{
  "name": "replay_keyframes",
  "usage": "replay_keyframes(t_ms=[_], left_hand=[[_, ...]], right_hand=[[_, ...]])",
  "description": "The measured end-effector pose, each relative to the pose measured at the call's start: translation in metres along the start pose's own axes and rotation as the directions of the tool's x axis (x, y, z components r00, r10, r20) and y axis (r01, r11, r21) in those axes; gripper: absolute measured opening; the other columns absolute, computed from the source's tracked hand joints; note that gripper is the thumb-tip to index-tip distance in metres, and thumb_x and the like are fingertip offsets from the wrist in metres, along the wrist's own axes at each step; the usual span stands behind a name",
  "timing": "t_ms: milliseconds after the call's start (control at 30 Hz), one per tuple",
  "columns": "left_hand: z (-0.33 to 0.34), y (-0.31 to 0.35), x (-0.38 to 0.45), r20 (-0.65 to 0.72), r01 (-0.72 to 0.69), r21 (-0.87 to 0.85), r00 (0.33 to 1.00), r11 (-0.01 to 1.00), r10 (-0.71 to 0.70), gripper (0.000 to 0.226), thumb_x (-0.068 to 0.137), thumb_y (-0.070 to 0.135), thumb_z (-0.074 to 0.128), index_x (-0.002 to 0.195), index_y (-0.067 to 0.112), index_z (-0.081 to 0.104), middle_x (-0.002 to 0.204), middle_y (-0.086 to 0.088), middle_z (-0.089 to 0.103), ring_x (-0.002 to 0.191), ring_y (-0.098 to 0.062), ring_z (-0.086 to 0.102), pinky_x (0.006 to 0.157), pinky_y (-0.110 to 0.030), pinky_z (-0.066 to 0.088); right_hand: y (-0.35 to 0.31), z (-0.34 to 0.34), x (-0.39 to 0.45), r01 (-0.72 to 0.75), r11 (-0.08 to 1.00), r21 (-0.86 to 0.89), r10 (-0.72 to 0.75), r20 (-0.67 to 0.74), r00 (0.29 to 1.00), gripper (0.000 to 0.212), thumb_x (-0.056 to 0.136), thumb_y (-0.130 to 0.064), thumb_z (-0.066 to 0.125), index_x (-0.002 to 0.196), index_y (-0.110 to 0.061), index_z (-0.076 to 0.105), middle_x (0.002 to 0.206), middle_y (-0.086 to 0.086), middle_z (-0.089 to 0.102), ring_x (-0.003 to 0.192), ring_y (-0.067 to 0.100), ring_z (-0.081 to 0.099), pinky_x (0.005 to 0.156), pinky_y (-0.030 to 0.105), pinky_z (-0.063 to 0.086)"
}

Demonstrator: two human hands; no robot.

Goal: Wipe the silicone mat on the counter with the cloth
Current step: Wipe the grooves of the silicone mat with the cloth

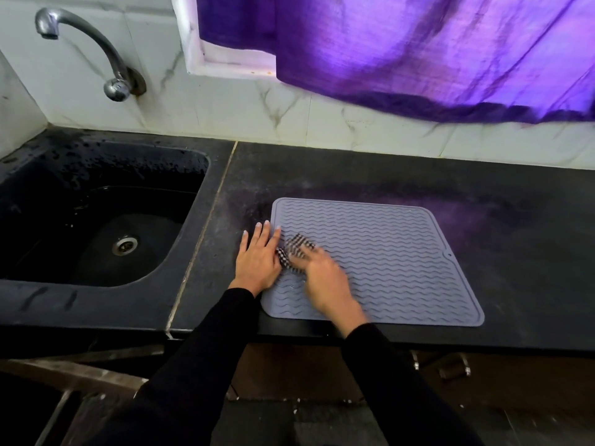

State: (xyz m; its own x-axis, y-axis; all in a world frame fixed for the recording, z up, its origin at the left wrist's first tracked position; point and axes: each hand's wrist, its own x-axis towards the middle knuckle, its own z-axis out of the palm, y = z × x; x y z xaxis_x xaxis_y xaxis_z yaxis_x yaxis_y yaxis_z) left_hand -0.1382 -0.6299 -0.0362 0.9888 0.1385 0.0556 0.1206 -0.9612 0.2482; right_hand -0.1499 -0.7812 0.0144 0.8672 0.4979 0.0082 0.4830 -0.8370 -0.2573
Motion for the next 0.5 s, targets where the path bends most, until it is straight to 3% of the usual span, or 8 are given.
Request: replay_keyframes(t_ms=[67, 133, 267, 367, 433, 500], left_hand=[[0.003, -0.003, 0.006, 0.041, -0.016, 0.004, 0.999, 1.0, 0.015, 0.056, 0.095, 0.024, 0.029, 0.148, 0.02, 0.012, 0.158, -0.005, 0.006, 0.145, -0.019, 0.001, 0.115, -0.042, -0.006], [0.005, -0.007, 0.007, 0.04, -0.017, 0.007, 0.999, 1.0, 0.017, 0.056, 0.093, 0.03, 0.019, 0.148, 0.021, 0.014, 0.158, -0.003, 0.007, 0.145, -0.018, 0.002, 0.116, -0.042, -0.004], [0.01, -0.009, 0.005, -0.001, -0.027, 0.01, 1.0, 1.0, 0.027, 0.08, 0.075, 0.042, -0.009, 0.148, 0.022, 0.015, 0.157, 0.0, 0.009, 0.145, -0.016, 0.004, 0.116, -0.04, -0.003], [0.01, -0.01, 0.004, -0.01, -0.024, 0.0, 1.0, 1.0, 0.024, 0.083, 0.073, 0.044, -0.011, 0.148, 0.023, 0.014, 0.157, 0.001, 0.009, 0.145, -0.015, 0.004, 0.116, -0.039, -0.004], [0.01, -0.01, 0.005, -0.015, -0.023, -0.006, 1.0, 1.0, 0.022, 0.082, 0.074, 0.044, -0.011, 0.148, 0.023, 0.015, 0.157, 0.001, 0.009, 0.145, -0.015, 0.004, 0.116, -0.039, -0.004], [0.011, -0.009, 0.005, -0.015, -0.017, -0.012, 1.0, 1.0, 0.017, 0.081, 0.074, 0.044, -0.011, 0.148, 0.024, 0.015, 0.157, 0.002, 0.009, 0.145, -0.015, 0.004, 0.116, -0.038, -0.005]], right_hand=[[0.005, 0.011, 0.0, 0.038, 0.997, -0.068, -0.035, 0.044, 0.998, 0.058, 0.092, -0.002, 0.037, 0.143, -0.03, 0.032, 0.157, 0.002, 0.017, 0.144, 0.027, 0.014, 0.119, 0.039, 0.01], [0.014, 0.013, 0.0, 0.044, 0.995, -0.092, -0.041, 0.035, 0.999, 0.055, 0.093, -0.006, 0.04, 0.142, -0.031, 0.033, 0.157, 0.0, 0.018, 0.144, 0.026, 0.014, 0.119, 0.038, 0.009], [0.028, 0.004, 0.001, 0.065, 0.983, -0.172, -0.054, 0.068, 0.996, 0.052, 0.094, -0.009, 0.04, 0.139, -0.034, 0.037, 0.156, -0.003, 0.021, 0.144, 0.024, 0.017, 0.118, 0.039, 0.013], [0.04, -0.013, 0.002, 0.019, 0.973, -0.23, 0.008, 0.119, 0.993, 0.052, 0.091, -0.005, 0.042, 0.132, -0.037, 0.047, 0.151, -0.003, 0.033, 0.138, 0.024, 0.031, 0.111, 0.04, 0.027], [0.053, -0.031, 0.008, -0.133, 0.987, -0.092, 0.145, 0.136, 0.98, 0.05, 0.088, -0.004, 0.044, 0.119, -0.04, 0.059, 0.133, -0.002, 0.055, 0.115, 0.024, 0.055, 0.093, 0.034, 0.045], [0.067, -0.046, 0.018, -0.326, 0.897, 0.297, 0.295, 0.145, 0.944, 0.049, 0.085, 0.0, 0.041, 0.107, -0.034, 0.069, 0.111, -0.004, 0.066, 0.081, 0.019, 0.062, 0.068, 0.024, 0.047]])
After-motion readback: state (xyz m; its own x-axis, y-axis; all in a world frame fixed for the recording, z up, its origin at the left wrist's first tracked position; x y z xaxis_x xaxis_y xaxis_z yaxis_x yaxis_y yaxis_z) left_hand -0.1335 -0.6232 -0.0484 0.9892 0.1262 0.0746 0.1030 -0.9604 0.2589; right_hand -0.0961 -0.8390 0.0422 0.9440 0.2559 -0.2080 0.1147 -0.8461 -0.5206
